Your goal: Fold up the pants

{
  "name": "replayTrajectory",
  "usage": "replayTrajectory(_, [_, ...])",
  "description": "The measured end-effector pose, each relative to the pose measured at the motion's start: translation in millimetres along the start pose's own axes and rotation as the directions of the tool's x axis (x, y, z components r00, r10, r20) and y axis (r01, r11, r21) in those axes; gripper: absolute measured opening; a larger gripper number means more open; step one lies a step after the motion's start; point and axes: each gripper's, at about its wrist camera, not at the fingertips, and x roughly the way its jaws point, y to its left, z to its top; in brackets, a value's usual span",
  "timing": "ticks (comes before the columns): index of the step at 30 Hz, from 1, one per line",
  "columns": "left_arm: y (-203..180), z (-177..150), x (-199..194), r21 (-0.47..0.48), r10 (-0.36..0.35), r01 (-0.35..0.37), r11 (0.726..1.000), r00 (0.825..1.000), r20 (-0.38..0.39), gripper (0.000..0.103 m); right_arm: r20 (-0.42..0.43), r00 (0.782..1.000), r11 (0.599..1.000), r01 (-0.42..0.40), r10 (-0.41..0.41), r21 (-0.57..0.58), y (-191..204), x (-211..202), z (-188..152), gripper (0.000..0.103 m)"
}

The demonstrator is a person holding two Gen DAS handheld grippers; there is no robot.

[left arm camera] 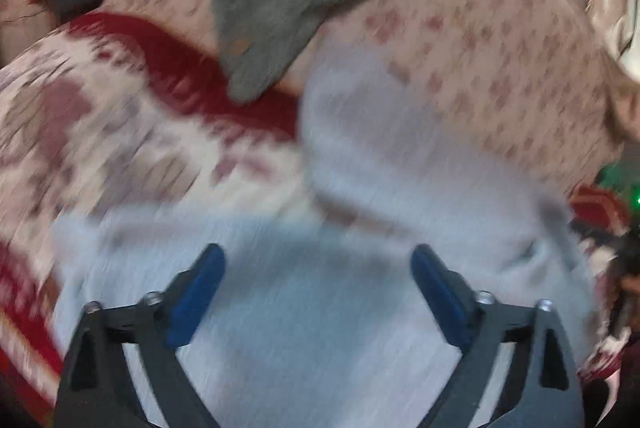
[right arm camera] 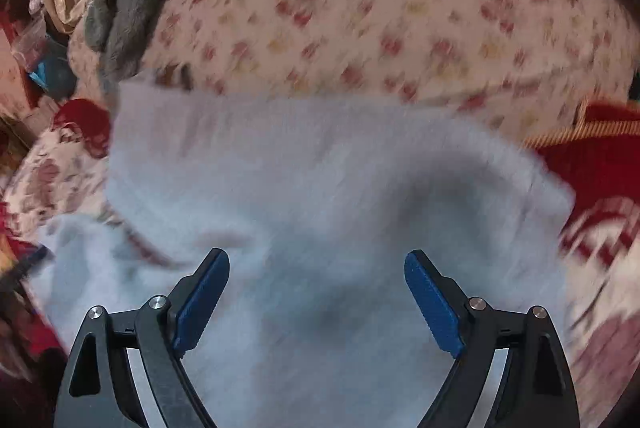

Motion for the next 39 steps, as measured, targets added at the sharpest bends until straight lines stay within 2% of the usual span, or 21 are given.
replayTrajectory(2, [-4,29,14,-0.013,-0.018,0.018,1.000,1.000,0.004,0.095,0.012,1.000,0.999,0.019,-0.019,-0.030,-10,8,16,0.093])
replayTrajectory(4, [-8,57,34,-0.018,-0.076,0.075,0.997,0.997,-0.018,0.095,0.017,1.000,0.998,0.007,-0.006,-0.063,-18,18,32,0.093])
replayTrajectory(10, [-13,108,85,-0.049,-0.083,0.080,0.996,0.995,-0.051,0.095,0.005,0.999,0.979,0.042,-0.041,-0.200,-29,43,62,0.093])
replayTrajectory(14, [-17,127,106,-0.015,-0.052,0.052,0.999,0.997,-0.063,0.095,-0.023,0.998,0.965,0.047,-0.054,-0.259,-32,63,77,0.093])
replayTrajectory(17, [-17,142,115,-0.005,-0.061,0.061,0.998,0.997,-0.055,0.095,-0.056,0.997,0.952,0.038,-0.058,-0.305,-32,80,85,0.093])
replayTrajectory(20, [-18,157,123,0.012,-0.065,0.065,0.998,0.997,-0.052,0.095,-0.092,0.993,0.922,0.030,-0.071,-0.385,-22,92,86,0.093])
replayTrajectory(24, [-18,179,138,0.039,-0.006,0.007,0.999,0.999,-0.035,0.095,-0.120,0.984,0.868,0.057,-0.132,-0.494,-6,107,87,0.093])
replayTrajectory(27, [-21,191,154,0.071,-0.008,0.012,0.997,0.998,-0.066,0.095,-0.131,0.983,0.840,0.037,-0.128,-0.541,2,113,87,0.093])
replayTrajectory(33, [-31,203,184,0.155,0.046,-0.033,0.987,0.995,-0.086,0.095,-0.163,0.976,0.797,0.015,-0.142,-0.604,14,130,88,0.093])
replayTrajectory(38, [-31,204,207,0.143,0.021,-0.002,0.990,0.991,-0.136,0.095,-0.195,0.972,0.801,-0.014,-0.128,-0.598,20,143,93,0.091])
replayTrajectory(39, [-31,203,209,0.140,0.015,0.004,0.990,0.990,-0.138,0.088,-0.210,0.969,0.805,-0.021,-0.130,-0.594,20,146,92,0.089])
